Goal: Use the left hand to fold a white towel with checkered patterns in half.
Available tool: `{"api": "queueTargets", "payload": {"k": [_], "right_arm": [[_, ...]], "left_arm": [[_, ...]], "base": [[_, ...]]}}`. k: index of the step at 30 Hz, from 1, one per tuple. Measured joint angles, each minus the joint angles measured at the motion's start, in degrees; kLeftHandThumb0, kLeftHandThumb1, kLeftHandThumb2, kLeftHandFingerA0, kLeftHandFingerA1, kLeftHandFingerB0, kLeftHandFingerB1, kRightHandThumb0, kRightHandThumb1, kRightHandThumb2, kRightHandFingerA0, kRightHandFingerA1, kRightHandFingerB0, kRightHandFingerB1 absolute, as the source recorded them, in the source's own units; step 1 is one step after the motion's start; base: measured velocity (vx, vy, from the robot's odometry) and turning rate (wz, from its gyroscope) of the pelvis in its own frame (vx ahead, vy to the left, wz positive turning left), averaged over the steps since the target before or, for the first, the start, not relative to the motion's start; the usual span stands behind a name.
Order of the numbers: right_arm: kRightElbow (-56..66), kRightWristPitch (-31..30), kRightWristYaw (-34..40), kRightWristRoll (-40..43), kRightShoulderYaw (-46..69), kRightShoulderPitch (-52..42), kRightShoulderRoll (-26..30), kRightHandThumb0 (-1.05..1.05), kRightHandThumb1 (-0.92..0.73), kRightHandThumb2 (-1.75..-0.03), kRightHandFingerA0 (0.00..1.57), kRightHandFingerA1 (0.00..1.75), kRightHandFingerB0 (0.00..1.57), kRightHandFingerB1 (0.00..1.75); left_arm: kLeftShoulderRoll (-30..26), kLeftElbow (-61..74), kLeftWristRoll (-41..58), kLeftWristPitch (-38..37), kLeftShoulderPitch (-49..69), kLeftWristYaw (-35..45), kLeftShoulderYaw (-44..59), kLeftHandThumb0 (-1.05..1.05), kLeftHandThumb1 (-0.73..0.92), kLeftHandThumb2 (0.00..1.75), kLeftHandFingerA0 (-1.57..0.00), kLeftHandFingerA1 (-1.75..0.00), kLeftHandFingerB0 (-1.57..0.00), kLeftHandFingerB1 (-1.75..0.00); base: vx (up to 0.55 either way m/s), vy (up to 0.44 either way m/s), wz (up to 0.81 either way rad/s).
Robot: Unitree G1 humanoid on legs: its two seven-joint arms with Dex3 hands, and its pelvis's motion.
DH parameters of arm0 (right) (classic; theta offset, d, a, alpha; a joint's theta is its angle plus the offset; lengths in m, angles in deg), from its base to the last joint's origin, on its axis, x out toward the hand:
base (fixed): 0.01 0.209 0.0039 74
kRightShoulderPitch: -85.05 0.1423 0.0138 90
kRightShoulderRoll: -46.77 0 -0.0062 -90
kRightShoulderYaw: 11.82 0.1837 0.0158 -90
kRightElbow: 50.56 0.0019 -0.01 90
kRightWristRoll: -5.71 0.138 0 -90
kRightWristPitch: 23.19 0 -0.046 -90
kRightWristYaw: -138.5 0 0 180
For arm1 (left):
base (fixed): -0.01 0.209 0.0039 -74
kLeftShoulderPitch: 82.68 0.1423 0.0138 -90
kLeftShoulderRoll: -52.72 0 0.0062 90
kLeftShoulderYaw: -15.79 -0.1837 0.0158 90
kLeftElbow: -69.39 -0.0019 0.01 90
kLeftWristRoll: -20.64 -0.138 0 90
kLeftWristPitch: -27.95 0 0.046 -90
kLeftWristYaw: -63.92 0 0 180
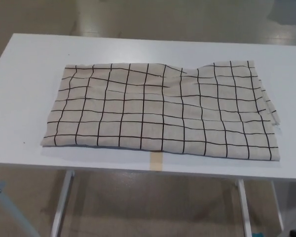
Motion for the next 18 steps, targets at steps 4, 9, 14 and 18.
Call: {"api": "queueTargets", "payload": {"k": [4, 9, 14, 18], "right_arm": [[0.19, 2.41, -0.01, 0.97, 1.27, 0.06, -0.81, -0.45, -0.49, -0.81, 0.42, 0.58, 0.35, 0.48], [0.94, 4.56, -0.32, 2.41, 1.87, -0.1, -1.59, -0.45, -0.49, -0.81, 0.43, 0.58, 0.36, 0.49], [3.57, 4.73, -0.47, 2.89, 1.61, -0.84, -2.12, -0.39, -0.61, -0.59, 0.48, 0.47, 0.43, 0.35], [5.04, 4.73, -0.52, 2.82, 0.88, -1.49, -2.72, -0.42, -0.61, -0.59, 0.47, 0.46, 0.43, 0.35]], "left_arm": [[0.03, 1.11, 1.18, -1.13, 0.19, 0.67, 1.14, -0.22, 0.47, 0.54, -0.43, -0.37, -0.38, -0.35], [0.24, 2.48, 2.31, -2.96, 1.13, 1.85, 1.16, -0.32, 0.46, 0.58, -0.18, -0.34, -0.15, -0.31], [0.37, 3.33, 2.14, -6.41, 2.51, 2.73, 0.08, -0.64, 0.39, 0.7, 0.0, -0.09, 0.0, 0.0], [0.48, 5.76, 0.92, -10.34, 4.18, 2.13, -0.71, -0.7, 0.43, 0.75, 0.0, -0.11, 0.0, -0.03]], "base": [[0.0, 0.0, 0.0], [0.0, 0.0, 0.0], [0.0, 0.0, 0.0], [0.0, 0.0, 0.0]]}}
